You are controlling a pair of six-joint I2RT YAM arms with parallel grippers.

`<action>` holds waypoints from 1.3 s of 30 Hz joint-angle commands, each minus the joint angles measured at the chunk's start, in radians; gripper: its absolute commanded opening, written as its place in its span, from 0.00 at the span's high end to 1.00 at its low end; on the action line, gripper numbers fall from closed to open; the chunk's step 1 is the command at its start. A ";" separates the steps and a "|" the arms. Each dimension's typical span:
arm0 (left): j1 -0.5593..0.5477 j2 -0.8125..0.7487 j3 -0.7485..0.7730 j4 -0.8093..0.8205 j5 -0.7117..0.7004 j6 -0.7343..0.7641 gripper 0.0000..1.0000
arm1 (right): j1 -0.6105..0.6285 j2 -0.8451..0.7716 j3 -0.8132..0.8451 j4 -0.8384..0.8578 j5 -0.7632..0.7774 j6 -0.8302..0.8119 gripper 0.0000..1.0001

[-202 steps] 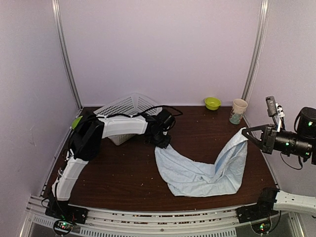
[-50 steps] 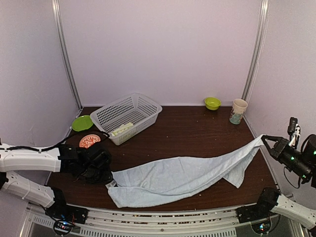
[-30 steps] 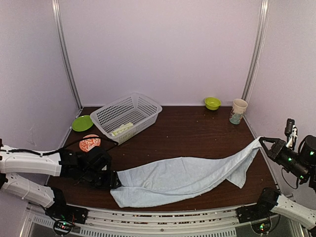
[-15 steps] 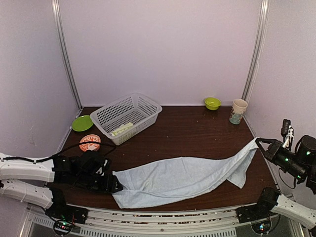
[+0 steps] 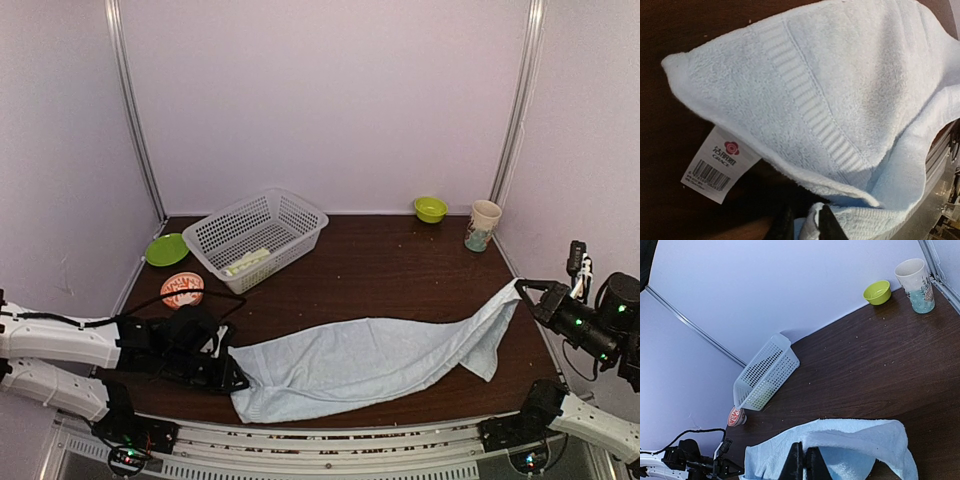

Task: Roll the towels
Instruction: Flatten out the towel at the center of the board.

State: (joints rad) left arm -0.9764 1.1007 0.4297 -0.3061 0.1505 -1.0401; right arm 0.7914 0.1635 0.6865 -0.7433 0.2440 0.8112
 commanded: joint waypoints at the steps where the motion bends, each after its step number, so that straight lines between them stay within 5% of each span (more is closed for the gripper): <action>1: -0.004 -0.037 -0.008 0.027 0.022 0.018 0.92 | 0.006 0.009 -0.006 0.023 0.001 0.001 1.00; 3: -0.004 -0.059 -0.003 0.013 0.021 0.021 1.00 | 0.005 0.012 -0.005 0.027 0.000 0.002 1.00; 11: -0.003 -0.235 0.134 -0.173 -0.153 0.092 1.00 | 0.004 0.063 0.020 0.037 -0.001 -0.020 1.00; 20: 0.002 -0.474 0.564 -0.307 -0.552 0.446 1.00 | 0.004 0.434 0.436 -0.041 -0.033 -0.232 1.00; 25: 0.002 -0.495 0.651 -0.299 -0.668 0.543 1.00 | 0.003 0.495 0.468 -0.042 -0.034 -0.231 1.00; 33: 0.002 -0.590 0.691 -0.266 -0.725 0.624 1.00 | -0.011 0.482 0.576 -0.130 -0.005 -0.188 1.00; 39: 0.002 -0.683 0.682 -0.255 -0.535 0.659 1.00 | -0.014 0.418 0.647 -0.167 -0.111 -0.124 1.00</action>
State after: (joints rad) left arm -0.9771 0.4816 1.0882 -0.6022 -0.5121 -0.4358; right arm 0.7845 0.6315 1.2892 -0.8742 0.2008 0.6376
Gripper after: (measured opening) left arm 0.008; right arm 0.017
